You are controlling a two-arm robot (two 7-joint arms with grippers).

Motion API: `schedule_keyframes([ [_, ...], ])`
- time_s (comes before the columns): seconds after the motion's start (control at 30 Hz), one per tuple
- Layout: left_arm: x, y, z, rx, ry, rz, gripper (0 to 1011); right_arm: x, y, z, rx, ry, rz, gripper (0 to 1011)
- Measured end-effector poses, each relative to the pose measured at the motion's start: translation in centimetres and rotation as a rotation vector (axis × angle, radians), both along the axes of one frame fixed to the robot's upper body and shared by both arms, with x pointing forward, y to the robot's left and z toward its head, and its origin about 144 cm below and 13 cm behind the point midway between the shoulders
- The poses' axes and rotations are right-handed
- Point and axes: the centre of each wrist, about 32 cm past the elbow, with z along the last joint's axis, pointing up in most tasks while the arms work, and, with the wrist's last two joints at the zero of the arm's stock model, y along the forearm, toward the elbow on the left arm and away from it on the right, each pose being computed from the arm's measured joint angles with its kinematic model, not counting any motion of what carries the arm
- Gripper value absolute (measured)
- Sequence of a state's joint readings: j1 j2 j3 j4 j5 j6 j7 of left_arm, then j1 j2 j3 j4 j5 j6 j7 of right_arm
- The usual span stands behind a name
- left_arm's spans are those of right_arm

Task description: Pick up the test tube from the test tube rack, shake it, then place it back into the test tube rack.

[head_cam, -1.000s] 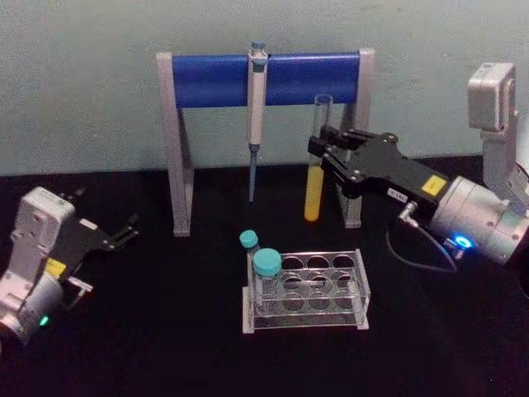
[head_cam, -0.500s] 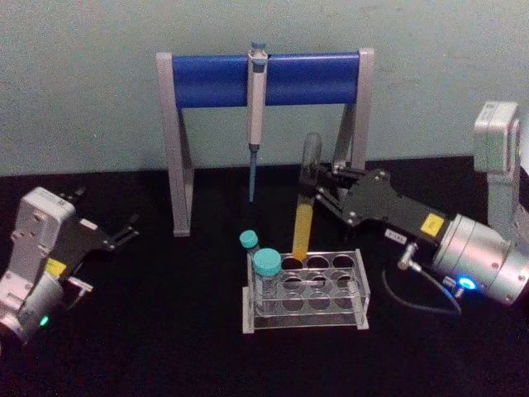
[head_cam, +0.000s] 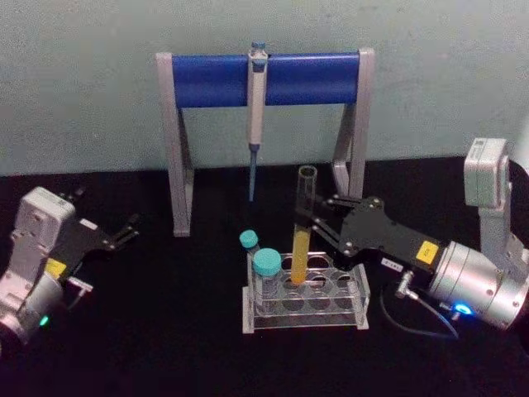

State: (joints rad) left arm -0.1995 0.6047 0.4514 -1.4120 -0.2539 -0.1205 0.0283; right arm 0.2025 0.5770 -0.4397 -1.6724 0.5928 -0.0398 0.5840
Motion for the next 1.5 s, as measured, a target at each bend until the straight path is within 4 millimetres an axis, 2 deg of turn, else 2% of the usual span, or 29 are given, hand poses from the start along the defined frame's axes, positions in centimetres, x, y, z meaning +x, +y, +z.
schedule_keyframes([
  [0.43, 0.0, 0.0, 0.0, 0.0, 0.0, 0.0, 1001, 0.3, -0.1, -1.6, 0.003, 0.008, 0.003, 221],
  [1.07, 0.0, 0.0, 0.0, 0.0, 0.0, 0.0, 1001, 1.7, 0.2, -2.6, 0.001, -0.02, 0.006, 221],
  [1.5, 0.0, 0.0, 0.0, 0.0, 0.0, 0.0, 1001, 1.9, 0.4, -3.4, -0.001, 0.0, 0.003, 221],
])
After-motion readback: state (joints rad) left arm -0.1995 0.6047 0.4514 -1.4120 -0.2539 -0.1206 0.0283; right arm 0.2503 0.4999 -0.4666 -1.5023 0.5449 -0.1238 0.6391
